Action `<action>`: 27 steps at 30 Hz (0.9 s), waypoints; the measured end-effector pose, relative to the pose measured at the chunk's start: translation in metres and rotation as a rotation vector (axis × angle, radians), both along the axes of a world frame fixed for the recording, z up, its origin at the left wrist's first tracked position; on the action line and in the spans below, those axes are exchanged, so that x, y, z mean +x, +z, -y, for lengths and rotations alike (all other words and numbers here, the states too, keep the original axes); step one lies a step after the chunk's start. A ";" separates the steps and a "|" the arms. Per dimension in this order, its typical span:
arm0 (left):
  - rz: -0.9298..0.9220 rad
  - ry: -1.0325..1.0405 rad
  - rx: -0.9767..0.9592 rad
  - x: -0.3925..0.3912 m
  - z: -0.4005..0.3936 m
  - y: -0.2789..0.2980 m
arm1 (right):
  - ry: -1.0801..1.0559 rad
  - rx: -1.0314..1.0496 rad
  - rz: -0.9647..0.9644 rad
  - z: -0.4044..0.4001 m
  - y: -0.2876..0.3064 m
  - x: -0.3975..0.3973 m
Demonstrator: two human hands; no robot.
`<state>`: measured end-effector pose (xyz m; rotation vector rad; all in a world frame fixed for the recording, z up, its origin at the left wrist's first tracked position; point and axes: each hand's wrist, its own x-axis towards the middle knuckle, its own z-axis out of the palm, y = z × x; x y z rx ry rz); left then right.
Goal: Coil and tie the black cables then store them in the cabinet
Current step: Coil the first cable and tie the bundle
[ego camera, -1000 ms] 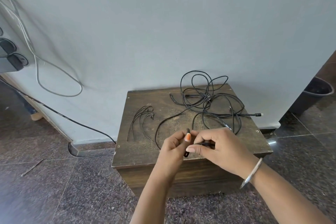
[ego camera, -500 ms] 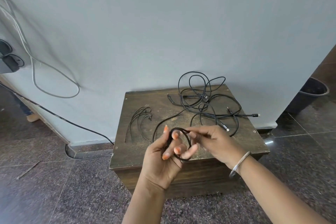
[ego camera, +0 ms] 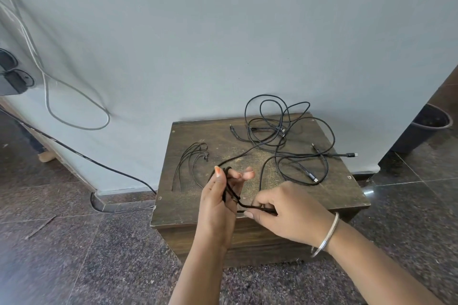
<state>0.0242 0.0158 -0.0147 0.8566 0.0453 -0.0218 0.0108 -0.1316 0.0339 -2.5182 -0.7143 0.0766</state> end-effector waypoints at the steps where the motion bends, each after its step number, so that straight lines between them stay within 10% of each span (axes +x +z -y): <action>1: 0.018 -0.005 0.096 0.000 0.001 -0.001 | -0.006 0.076 0.010 0.001 0.003 0.000; 6: 0.106 -0.182 0.605 -0.004 0.006 -0.009 | -0.083 0.480 0.040 0.011 0.011 0.005; 12: -0.060 -0.429 0.207 -0.011 0.013 0.000 | -0.303 0.734 -0.035 0.020 -0.007 0.023; 21: -0.165 -0.089 -0.458 -0.005 0.003 0.004 | -0.178 0.117 -0.269 0.008 -0.024 0.020; 27: -0.170 0.078 -0.395 0.006 -0.011 -0.003 | 0.007 -0.158 -0.161 -0.001 -0.012 0.002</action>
